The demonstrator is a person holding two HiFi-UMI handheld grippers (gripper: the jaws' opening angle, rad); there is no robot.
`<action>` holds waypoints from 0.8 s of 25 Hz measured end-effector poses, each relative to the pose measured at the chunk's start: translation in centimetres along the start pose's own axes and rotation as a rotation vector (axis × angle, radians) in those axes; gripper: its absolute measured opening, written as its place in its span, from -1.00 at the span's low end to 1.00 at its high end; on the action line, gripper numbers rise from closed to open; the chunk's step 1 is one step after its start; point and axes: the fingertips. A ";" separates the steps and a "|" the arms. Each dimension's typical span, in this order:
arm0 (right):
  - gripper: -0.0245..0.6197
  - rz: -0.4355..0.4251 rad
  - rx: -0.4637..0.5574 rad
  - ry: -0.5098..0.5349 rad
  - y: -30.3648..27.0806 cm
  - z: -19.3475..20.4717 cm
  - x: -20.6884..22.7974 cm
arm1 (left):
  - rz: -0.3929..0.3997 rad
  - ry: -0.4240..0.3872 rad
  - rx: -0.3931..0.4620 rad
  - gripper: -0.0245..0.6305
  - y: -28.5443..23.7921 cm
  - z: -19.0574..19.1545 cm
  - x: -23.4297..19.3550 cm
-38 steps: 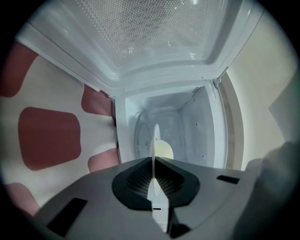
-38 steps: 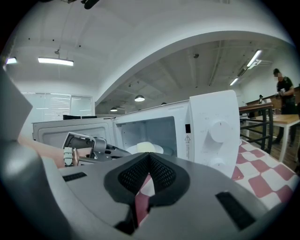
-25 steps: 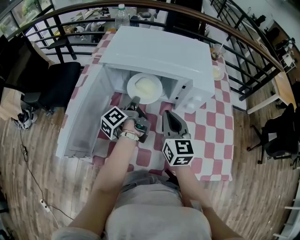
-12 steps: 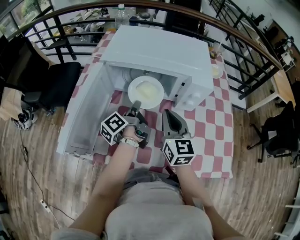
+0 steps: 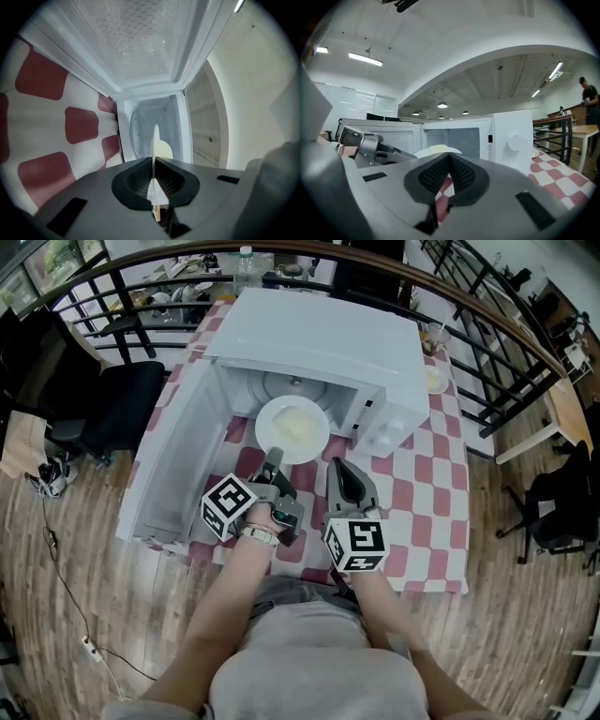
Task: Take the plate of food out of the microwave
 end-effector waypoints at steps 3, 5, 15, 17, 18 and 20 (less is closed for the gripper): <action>-0.85 0.003 -0.008 -0.003 0.1 0.2 -0.2 | 0.009 -0.006 0.000 -0.88 0.5 0.2 0.1; -0.85 0.003 -0.010 -0.001 0.1 0.3 -0.3 | 0.018 -0.013 -0.005 -0.88 0.6 0.4 0.2; -0.85 0.006 -0.017 0.018 0.3 0.3 -0.6 | 0.052 -0.002 -0.002 -0.88 1.9 0.8 0.5; -0.85 0.010 -0.021 0.018 0.3 0.3 -0.7 | 0.051 0.000 -0.005 -0.87 2.0 0.9 0.5; -0.85 0.012 -0.021 0.017 0.3 0.3 -0.7 | 0.051 -0.001 -0.007 -0.87 2.0 1.0 0.6; -0.85 0.014 -0.021 0.015 0.3 0.3 -0.7 | 0.055 -0.007 -0.012 -0.87 2.0 1.1 0.8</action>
Point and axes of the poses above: the fingertips, and each gripper's own axes: y backward along the fingers, x to its right, z out of its underside, and after that the axes turned 12 degrees about y, right-handed
